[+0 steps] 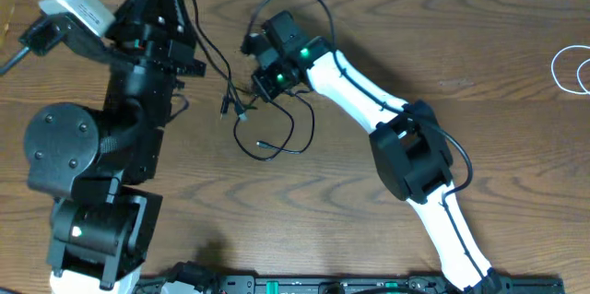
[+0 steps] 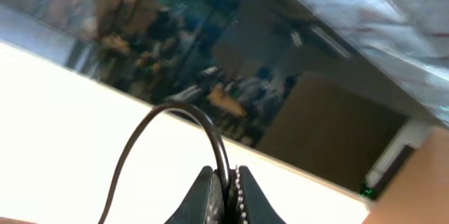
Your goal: Untangle cables
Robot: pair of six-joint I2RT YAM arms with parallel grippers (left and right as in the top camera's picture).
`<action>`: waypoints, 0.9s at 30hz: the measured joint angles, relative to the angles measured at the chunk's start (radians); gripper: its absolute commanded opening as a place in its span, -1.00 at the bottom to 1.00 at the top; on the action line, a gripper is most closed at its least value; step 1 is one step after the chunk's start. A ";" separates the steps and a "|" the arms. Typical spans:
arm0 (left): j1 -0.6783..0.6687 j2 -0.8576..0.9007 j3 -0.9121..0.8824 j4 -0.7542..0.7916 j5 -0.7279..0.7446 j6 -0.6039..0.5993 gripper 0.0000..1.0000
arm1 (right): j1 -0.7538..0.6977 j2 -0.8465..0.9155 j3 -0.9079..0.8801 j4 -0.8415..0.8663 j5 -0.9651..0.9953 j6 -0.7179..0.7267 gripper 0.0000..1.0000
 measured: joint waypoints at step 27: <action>0.000 -0.027 0.000 -0.315 -0.191 0.074 -0.85 | -0.041 -0.084 -0.005 -0.391 0.255 0.113 0.48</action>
